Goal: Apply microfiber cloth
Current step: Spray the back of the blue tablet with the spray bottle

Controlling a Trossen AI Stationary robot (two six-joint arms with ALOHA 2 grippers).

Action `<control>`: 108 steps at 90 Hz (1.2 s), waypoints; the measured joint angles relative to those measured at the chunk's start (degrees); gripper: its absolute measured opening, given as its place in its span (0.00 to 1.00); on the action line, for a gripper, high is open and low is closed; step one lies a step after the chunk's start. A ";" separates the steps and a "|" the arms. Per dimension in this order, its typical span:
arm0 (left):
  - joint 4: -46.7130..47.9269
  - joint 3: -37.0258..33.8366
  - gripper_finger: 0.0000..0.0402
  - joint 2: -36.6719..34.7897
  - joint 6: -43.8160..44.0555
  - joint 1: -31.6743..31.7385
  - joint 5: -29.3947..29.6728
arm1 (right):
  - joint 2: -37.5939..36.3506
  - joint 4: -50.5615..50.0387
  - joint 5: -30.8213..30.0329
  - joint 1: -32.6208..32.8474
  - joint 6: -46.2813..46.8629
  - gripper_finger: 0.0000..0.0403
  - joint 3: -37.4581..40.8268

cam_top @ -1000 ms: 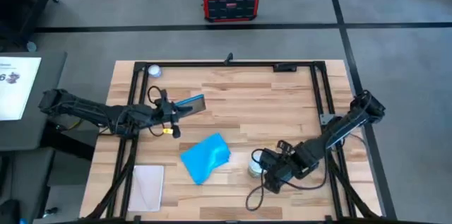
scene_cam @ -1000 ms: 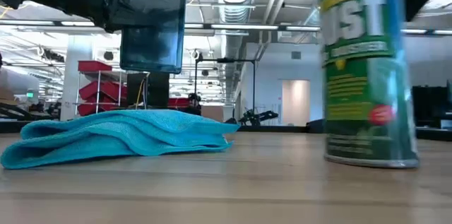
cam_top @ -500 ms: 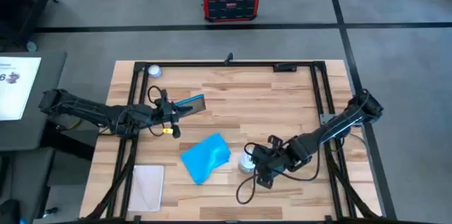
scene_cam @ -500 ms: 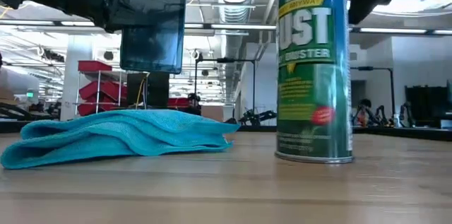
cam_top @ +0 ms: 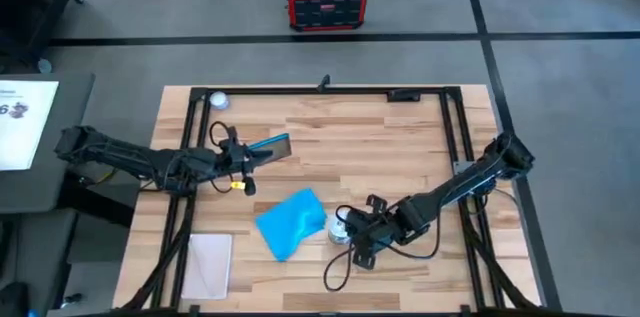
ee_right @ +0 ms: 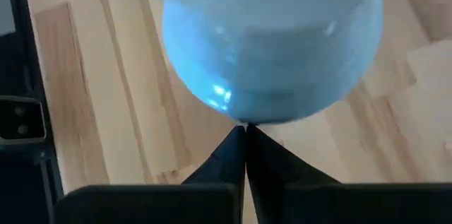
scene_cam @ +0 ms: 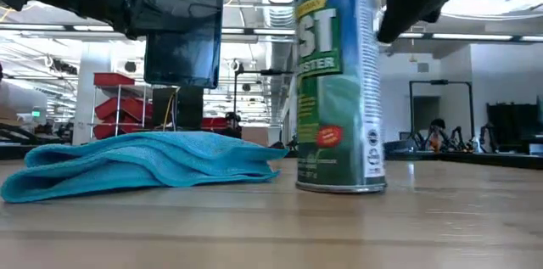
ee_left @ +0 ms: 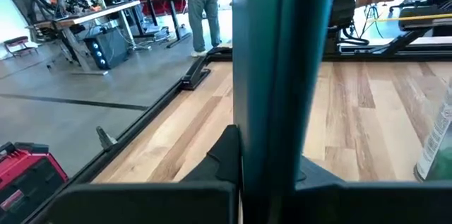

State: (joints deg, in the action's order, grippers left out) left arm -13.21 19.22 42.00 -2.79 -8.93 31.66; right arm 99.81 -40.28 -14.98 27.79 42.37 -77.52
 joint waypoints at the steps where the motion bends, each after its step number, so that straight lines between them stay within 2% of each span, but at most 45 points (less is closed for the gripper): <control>1: 0.00 0.00 0.00 0.00 0.00 0.01 0.00 | 0.00 -0.03 0.00 -0.15 -0.19 0.00 0.00; 28: 0.04 0.00 0.00 0.00 -1.99 0.02 -0.39 | 0.00 3.20 -0.10 -2.30 -4.26 0.00 0.00; 51: -1.44 0.00 0.00 0.00 -19.14 -0.15 -0.37 | -0.42 2.92 -3.86 -2.36 -5.60 0.00 -2.37; 69: -6.68 -0.02 0.00 0.03 -30.15 -1.88 -0.38 | -1.76 -8.57 -11.65 -0.54 -6.58 0.00 -9.46; 81: -9.26 0.39 0.00 0.51 -38.05 -3.85 -0.07 | -3.38 -19.32 -20.26 1.69 -5.09 0.00 -14.76; 91: -9.16 2.96 0.00 2.41 -45.48 -5.43 1.21 | -6.22 -24.38 -26.47 3.99 -1.03 0.00 -15.39; 108: -9.54 8.80 0.00 9.21 -65.10 -7.83 11.06 | -11.13 -22.15 -30.56 7.69 2.98 0.00 -13.01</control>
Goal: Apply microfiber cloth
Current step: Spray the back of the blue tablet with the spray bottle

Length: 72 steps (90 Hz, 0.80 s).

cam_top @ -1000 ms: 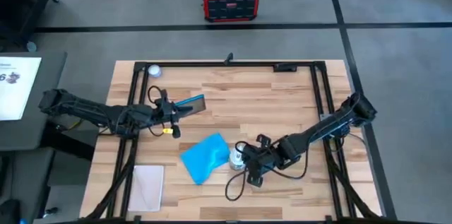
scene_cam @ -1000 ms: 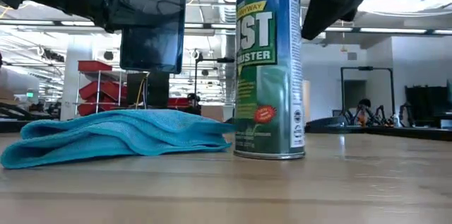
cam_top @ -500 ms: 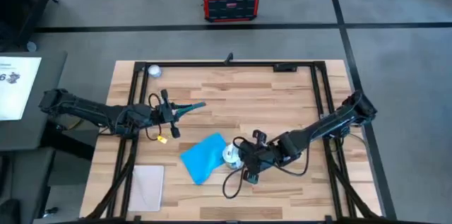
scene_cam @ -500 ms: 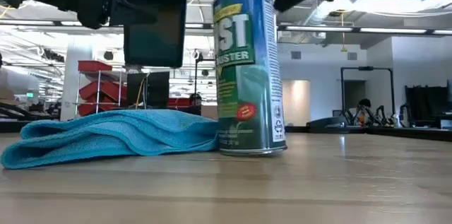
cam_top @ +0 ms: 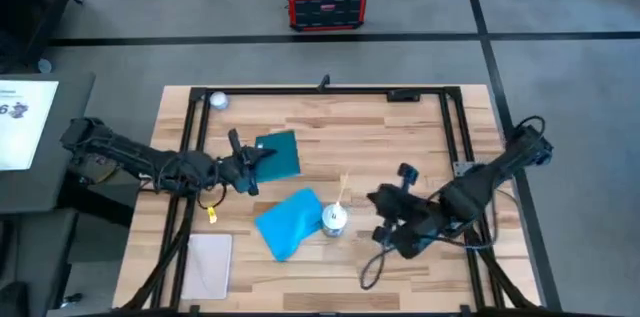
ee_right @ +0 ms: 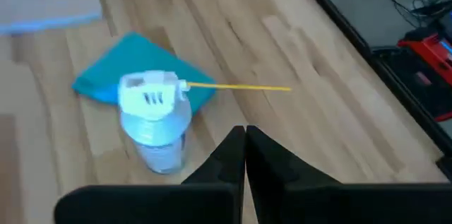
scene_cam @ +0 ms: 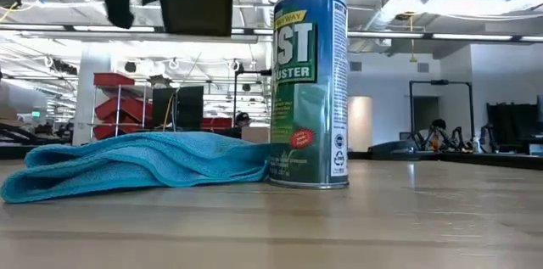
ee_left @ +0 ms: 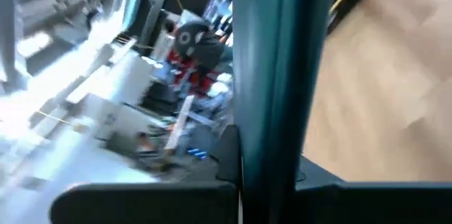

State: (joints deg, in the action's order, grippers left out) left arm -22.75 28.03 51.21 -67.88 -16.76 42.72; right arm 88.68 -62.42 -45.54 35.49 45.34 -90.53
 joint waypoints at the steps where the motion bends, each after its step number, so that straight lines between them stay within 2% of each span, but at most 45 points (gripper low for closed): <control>1: -0.44 0.28 0.00 0.53 -1.45 -0.06 0.75 | -0.12 0.13 -0.01 0.09 0.08 0.00 0.05; 12: -6.87 2.67 0.00 6.63 -19.59 -0.17 6.94 | -0.54 3.45 -0.01 1.00 -0.01 0.00 0.07; 22: -13.96 3.75 0.00 11.96 -34.23 -0.17 8.39 | -0.34 4.89 0.22 1.24 -0.15 0.00 0.07; 41: -14.34 5.59 0.00 18.27 -39.73 -2.04 8.19 | -0.34 1.05 -0.78 1.43 1.26 0.00 0.24; 54: -14.67 5.86 0.00 19.82 -41.61 -6.55 8.17 | -1.53 2.10 -2.71 1.50 4.01 0.00 7.07; 64: -18.05 5.91 0.00 20.15 -43.81 -10.71 7.99 | -4.43 8.98 -3.72 0.76 5.57 0.00 15.37; 72: -21.22 5.91 0.00 20.15 -46.67 -13.47 7.00 | -7.72 20.01 -4.99 0.67 2.44 0.00 21.78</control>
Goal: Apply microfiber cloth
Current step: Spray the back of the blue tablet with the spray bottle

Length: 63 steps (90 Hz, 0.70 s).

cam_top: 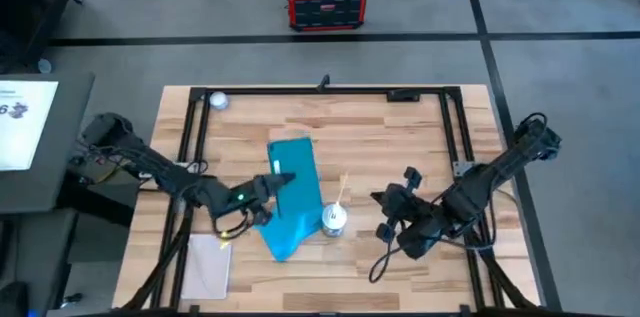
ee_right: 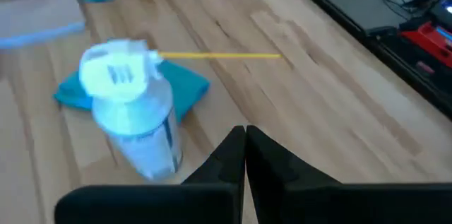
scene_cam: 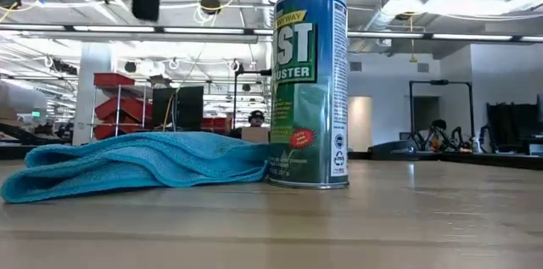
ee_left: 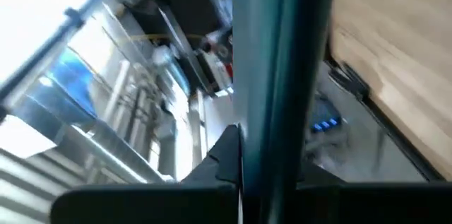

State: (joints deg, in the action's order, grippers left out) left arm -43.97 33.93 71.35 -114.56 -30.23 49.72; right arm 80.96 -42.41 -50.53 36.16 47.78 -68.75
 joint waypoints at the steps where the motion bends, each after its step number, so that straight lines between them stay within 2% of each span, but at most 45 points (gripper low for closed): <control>1: -0.36 0.00 0.00 0.00 -0.41 -0.27 -0.16 | -0.42 1.65 -0.16 -0.01 -0.71 0.00 0.77; 11: -1.17 0.04 0.00 -0.02 -1.92 -2.13 -1.06 | -4.20 20.02 -0.69 -0.73 -9.38 0.00 6.89; 16: -0.73 0.04 0.00 -0.02 -1.91 -2.78 -1.38 | -5.29 29.33 0.92 -1.65 -14.61 0.00 9.10; 29: -0.49 0.02 0.00 -0.02 -1.91 -3.92 -1.52 | -3.87 49.15 13.98 -6.07 -24.85 0.00 12.50; 35: -0.58 0.02 0.00 -0.02 -1.81 -3.93 -1.85 | -1.56 54.02 19.48 -8.39 -25.72 0.00 12.48; 46: -0.47 0.02 0.00 -0.02 -1.75 -3.91 -1.67 | 2.79 58.74 25.66 -11.86 -26.01 0.02 12.52; 63: -0.38 0.02 0.00 -0.02 -1.47 -3.93 -1.74 | 6.45 67.65 31.37 -15.06 -26.77 0.17 12.51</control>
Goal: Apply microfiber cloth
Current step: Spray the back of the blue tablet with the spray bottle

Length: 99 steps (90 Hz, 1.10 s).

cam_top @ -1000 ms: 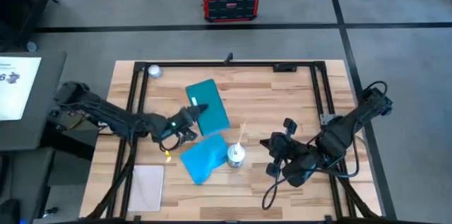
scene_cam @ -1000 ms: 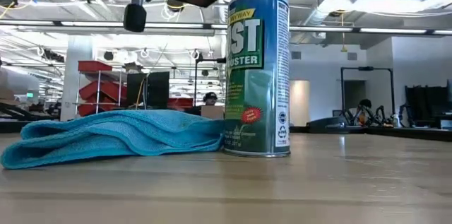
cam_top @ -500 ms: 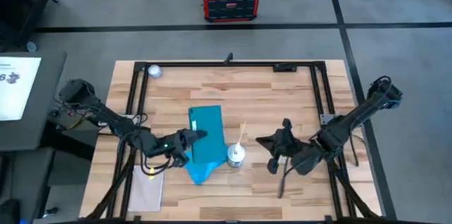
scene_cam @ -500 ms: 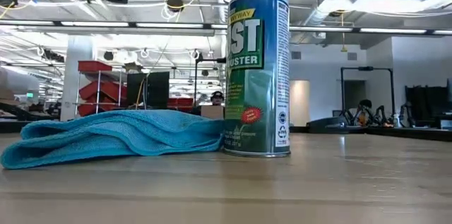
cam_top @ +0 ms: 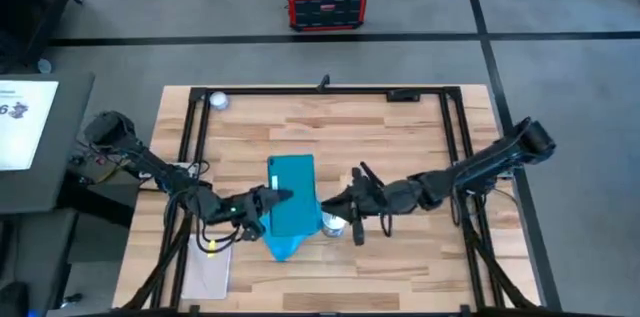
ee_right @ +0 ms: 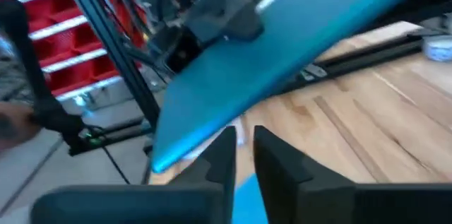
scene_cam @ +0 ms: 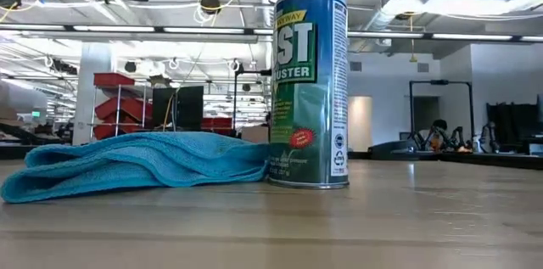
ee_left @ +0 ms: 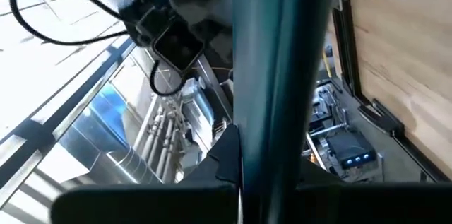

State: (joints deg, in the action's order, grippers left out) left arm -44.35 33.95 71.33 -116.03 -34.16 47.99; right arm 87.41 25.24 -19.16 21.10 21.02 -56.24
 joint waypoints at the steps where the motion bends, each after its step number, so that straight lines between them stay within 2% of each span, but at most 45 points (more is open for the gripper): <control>1: 0.03 0.00 0.00 0.00 0.01 0.00 0.01 | 0.08 0.36 0.03 -0.10 -0.04 0.18 -0.01; 18: 1.43 -0.04 0.00 0.00 0.20 0.01 0.00 | 1.01 5.19 3.36 -1.49 0.61 0.33 -0.01; 34: 1.68 -0.04 0.00 0.00 0.25 0.10 -0.02 | 1.01 9.13 4.29 -2.88 4.91 0.40 -0.05; 47: 1.68 -0.04 0.00 0.00 0.25 0.10 -0.02 | 1.38 9.81 4.46 -2.92 9.05 0.41 -0.05; 58: 1.84 -0.04 0.00 0.00 0.16 0.12 0.00 | 1.91 9.48 7.41 -2.73 11.96 0.41 -0.08; 76: 3.19 -0.12 0.00 0.04 0.13 0.12 0.28 | 1.80 2.80 9.29 -2.69 18.61 0.41 -0.14; 99: 3.01 -0.11 0.00 0.00 0.33 0.12 0.77 | 1.45 -2.29 10.95 -2.64 21.88 0.41 -0.14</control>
State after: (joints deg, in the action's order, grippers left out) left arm -41.34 33.85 71.33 -115.70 -34.04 48.76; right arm 88.86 22.95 -8.21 18.46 42.89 -56.38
